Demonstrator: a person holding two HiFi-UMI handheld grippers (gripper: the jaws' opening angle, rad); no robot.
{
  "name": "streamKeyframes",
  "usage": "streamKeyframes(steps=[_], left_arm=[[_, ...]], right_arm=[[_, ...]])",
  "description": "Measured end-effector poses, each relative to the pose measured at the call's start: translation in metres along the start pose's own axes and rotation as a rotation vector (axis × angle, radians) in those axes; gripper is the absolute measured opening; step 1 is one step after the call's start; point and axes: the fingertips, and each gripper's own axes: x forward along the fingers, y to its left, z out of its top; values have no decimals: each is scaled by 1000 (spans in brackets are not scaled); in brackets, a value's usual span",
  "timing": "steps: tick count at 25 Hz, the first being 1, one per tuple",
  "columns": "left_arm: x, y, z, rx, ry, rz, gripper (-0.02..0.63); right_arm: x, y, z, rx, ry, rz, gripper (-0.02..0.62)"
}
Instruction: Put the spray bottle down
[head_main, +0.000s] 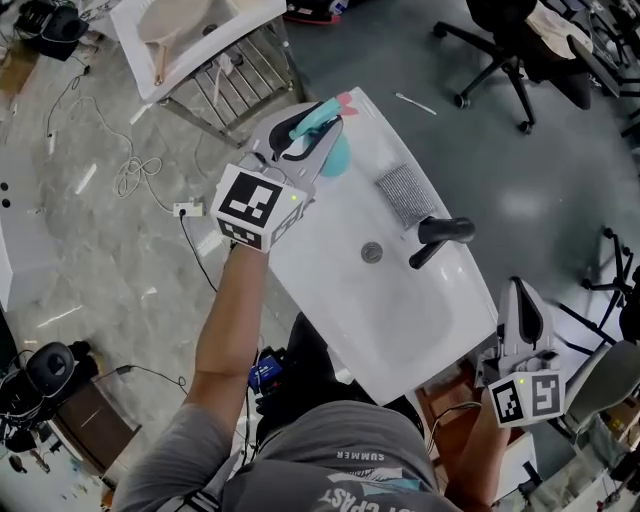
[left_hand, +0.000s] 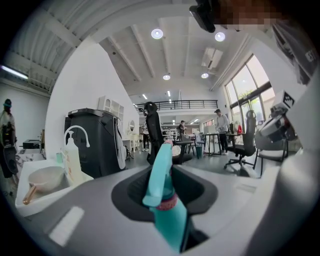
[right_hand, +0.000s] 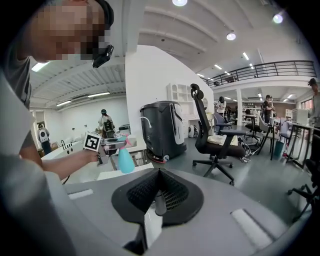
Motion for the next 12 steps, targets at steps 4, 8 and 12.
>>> streamKeyframes(steps=[4, 8, 12], left_arm=[[20, -2, -11, -8, -7, -12, 100], [37, -8, -20, -6, -21, -26, 100], [55, -15, -29, -4, -31, -41, 100]], right_arm=[[4, -8, -11, 10, 22, -14, 2], [7, -15, -20, 16, 34, -26, 2], [8, -22, -29, 25, 52, -36, 2]])
